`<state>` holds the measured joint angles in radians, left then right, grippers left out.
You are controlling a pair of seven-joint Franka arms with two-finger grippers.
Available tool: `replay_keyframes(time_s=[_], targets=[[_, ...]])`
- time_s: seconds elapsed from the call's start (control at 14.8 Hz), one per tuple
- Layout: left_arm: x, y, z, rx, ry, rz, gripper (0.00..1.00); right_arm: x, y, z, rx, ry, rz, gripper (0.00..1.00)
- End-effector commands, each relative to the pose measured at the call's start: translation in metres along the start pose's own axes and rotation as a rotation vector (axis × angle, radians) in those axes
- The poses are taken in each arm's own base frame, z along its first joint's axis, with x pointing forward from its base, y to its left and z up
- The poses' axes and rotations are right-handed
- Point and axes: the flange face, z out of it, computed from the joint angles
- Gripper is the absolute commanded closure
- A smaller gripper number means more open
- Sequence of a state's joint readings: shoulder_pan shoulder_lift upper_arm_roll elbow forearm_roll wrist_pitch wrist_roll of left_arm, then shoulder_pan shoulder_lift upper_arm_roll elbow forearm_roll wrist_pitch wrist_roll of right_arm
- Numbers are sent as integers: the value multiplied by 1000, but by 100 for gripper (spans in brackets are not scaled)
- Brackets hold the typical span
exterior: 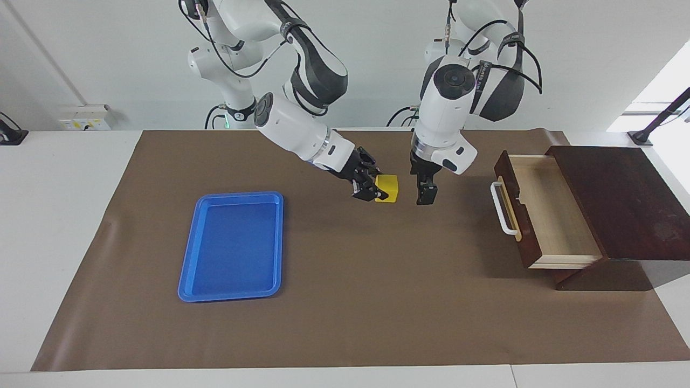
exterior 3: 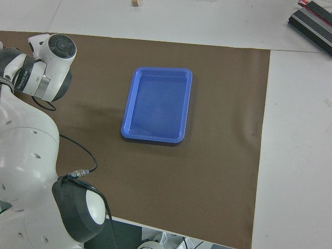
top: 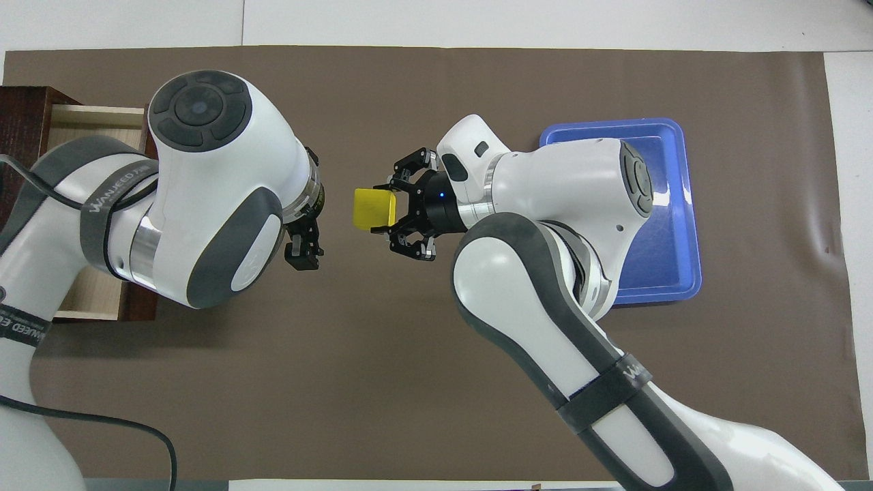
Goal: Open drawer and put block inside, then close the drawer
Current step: 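Lift the yellow cube with the right gripper toward the left gripper, then grasp the yellow cube with the left gripper from the right gripper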
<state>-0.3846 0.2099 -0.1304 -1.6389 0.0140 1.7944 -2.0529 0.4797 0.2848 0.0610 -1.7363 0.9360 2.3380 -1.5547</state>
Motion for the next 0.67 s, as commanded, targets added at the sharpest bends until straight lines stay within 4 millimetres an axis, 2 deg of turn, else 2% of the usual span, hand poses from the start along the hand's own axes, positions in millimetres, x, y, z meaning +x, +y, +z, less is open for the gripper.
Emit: replay_keyframes(time_s=[0.0,0.13,0.27,0.61], targets=[[-18,-5,-8,-6,-17,-6,0,2,3,-3,-22,-13,4,100],[-22,-6,-10,-17,-25,-2,0,6,-2,3,-14,-13,-3,100],[-34,-9,-11,-43,-38,3,0,7,-3,3,-13,-12,-5,100],[-46,-14,-13,-51,-41,22,0,7,-3,3,-12,-12,-5,100]])
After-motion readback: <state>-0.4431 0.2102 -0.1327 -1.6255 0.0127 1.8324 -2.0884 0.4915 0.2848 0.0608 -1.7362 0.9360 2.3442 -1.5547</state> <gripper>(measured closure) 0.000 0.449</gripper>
